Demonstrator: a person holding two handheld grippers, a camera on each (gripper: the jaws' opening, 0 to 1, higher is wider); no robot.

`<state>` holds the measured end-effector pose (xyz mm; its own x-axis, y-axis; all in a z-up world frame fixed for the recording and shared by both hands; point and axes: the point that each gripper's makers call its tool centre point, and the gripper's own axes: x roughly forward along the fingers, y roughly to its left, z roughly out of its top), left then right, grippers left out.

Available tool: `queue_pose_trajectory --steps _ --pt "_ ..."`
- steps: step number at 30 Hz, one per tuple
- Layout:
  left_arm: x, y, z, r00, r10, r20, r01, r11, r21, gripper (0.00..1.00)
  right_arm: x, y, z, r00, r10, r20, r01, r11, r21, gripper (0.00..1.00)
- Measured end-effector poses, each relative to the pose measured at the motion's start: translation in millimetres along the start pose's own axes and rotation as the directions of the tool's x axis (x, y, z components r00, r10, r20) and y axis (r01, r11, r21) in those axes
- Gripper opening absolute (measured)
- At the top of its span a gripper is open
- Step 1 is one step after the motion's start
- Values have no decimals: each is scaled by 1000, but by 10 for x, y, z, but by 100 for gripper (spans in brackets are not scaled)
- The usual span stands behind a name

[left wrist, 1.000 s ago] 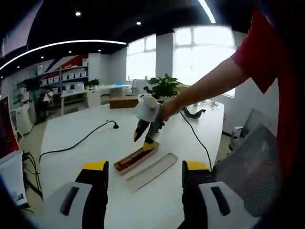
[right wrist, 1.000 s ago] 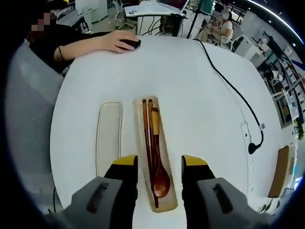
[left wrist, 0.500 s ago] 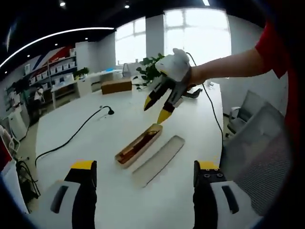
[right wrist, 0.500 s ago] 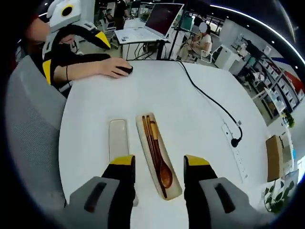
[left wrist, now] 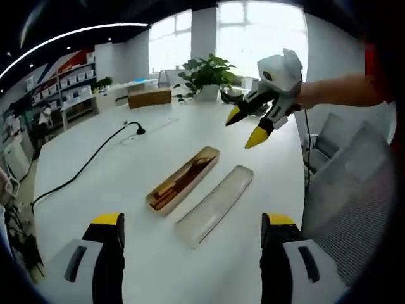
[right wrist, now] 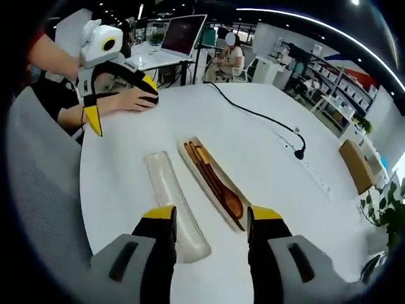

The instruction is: Arrange the utensils inside the cutlery case until each visible utensil rests in its matching compartment.

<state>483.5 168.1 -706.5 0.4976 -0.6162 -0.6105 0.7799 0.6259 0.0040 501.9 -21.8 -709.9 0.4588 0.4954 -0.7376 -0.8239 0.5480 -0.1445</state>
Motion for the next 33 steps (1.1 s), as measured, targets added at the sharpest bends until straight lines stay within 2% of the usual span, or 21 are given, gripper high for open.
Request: queue_pose_trajectory --steps 2,4,7,8,10,12,14,17,18,20,22,24,26,30,33 --pt "59 6 -78 1000 -5 -27 5 1000 5 89 -6 19 -45 1000 6 0 -6 1000 8 44" --pt "117 -12 -168 999 -12 -47 10 999 -40 89 5 42 -120 1000 2 13 -2 1000 8 36" --pt "225 -12 -323 995 -8 -100 10 1000 17 87 75 98 -310 999 16 -40 -15 999 37 43" --pt "250 -12 -353 994 -9 -111 12 1000 25 86 92 109 -319 999 16 -34 -14 999 34 43" --pt "313 15 -399 992 -3 -124 5 1000 17 85 134 135 -363 1000 10 -30 -9 1000 21 44" --pt "373 42 -466 990 -1 -142 0 1000 -3 84 191 149 -449 998 6 -56 -5 1000 26 50" --pt "414 64 -513 988 5 -153 -6 1000 -4 82 221 174 -491 998 2 -55 -1 1000 23 54" --pt "460 54 -582 985 -2 -175 -2 1000 -27 77 278 239 -539 998 41 -41 -38 996 76 60" --pt "479 37 -603 984 -8 -179 1 999 -37 77 307 243 -566 998 52 -44 -49 996 81 64" --pt "507 49 -628 982 12 -189 -15 1000 -16 82 350 252 -614 997 62 -54 -59 996 60 67" --pt "539 41 -645 981 9 -192 -11 1000 -11 80 361 234 -656 995 56 -77 -53 998 44 59" --pt "585 2 -658 981 -8 -193 3 1000 -26 78 368 228 -656 996 58 -69 -55 997 49 53" --pt "656 -28 -680 980 -16 -199 14 1000 -13 78 403 242 -643 997 62 -44 -58 995 86 55" --pt "751 -88 -727 973 -35 -227 35 999 -4 74 473 245 -738 995 61 -73 -55 995 78 48" --pt "804 -98 -701 974 -35 -223 36 999 3 72 488 193 -837 994 46 -102 -40 997 64 48"
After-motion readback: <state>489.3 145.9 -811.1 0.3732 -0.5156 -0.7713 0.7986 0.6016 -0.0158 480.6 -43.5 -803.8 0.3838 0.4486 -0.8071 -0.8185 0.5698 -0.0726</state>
